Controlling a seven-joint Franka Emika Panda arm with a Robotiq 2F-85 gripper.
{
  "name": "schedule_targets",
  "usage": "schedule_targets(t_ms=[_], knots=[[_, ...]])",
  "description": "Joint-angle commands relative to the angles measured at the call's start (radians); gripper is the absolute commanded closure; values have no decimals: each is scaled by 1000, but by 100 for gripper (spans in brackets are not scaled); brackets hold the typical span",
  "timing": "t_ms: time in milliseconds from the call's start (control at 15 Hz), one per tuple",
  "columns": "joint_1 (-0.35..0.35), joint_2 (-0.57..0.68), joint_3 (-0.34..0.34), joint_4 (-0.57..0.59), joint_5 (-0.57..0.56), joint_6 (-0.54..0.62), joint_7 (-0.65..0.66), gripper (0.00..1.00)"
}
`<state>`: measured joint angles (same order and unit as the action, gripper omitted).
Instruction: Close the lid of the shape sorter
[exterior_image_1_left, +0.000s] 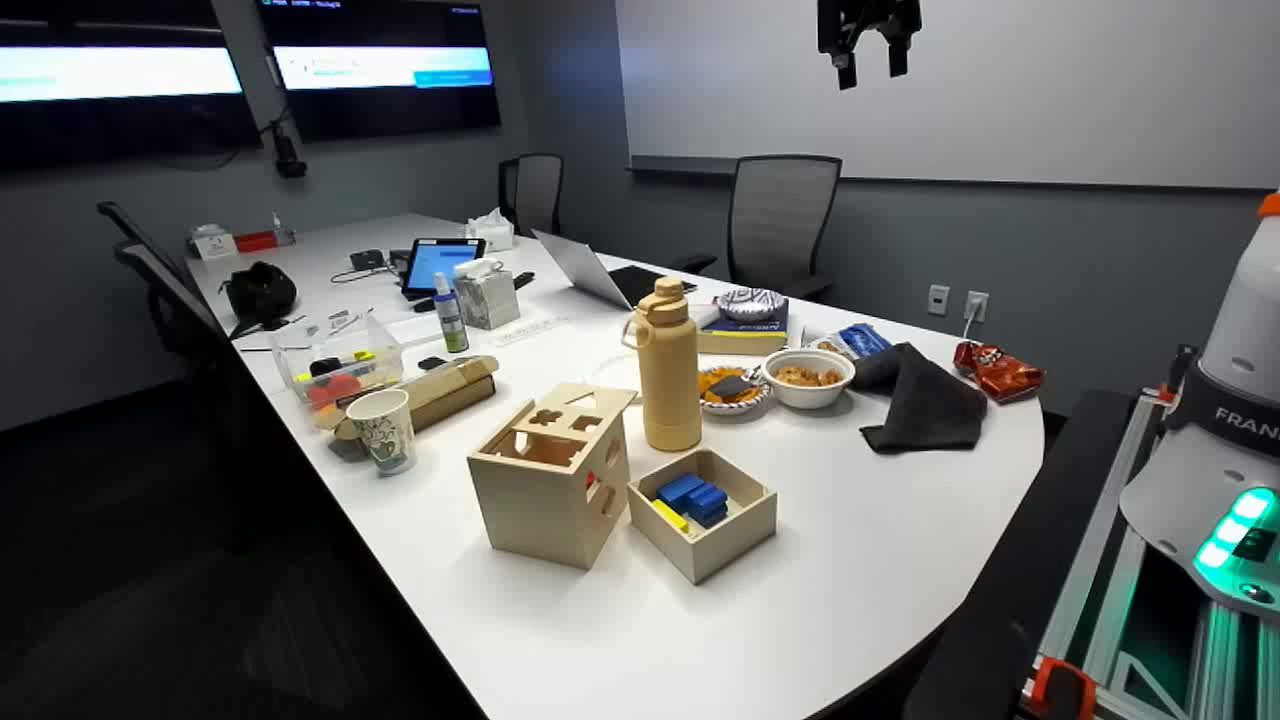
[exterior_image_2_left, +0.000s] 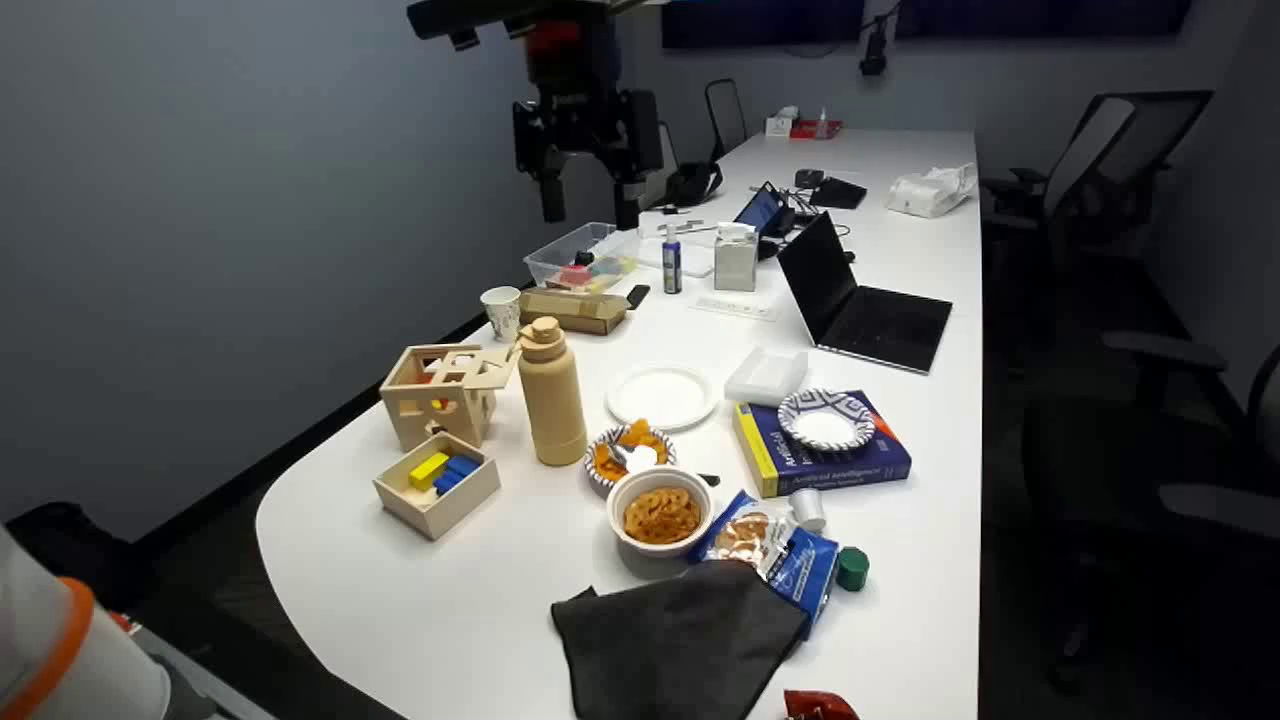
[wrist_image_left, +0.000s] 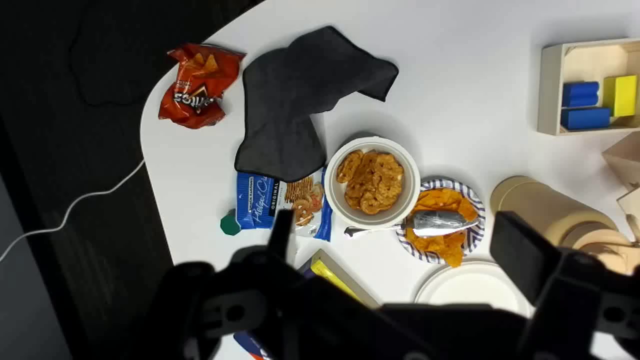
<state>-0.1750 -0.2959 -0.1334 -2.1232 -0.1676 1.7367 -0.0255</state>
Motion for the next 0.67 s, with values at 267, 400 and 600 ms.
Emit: schedule_targets(t_ms=[267, 400, 600], knots=[[8, 1, -7, 3, -2, -3, 1, 0], [8, 1, -7, 3, -2, -3, 1, 0], [11, 8, -3, 1, 7, -8, 16, 0]])
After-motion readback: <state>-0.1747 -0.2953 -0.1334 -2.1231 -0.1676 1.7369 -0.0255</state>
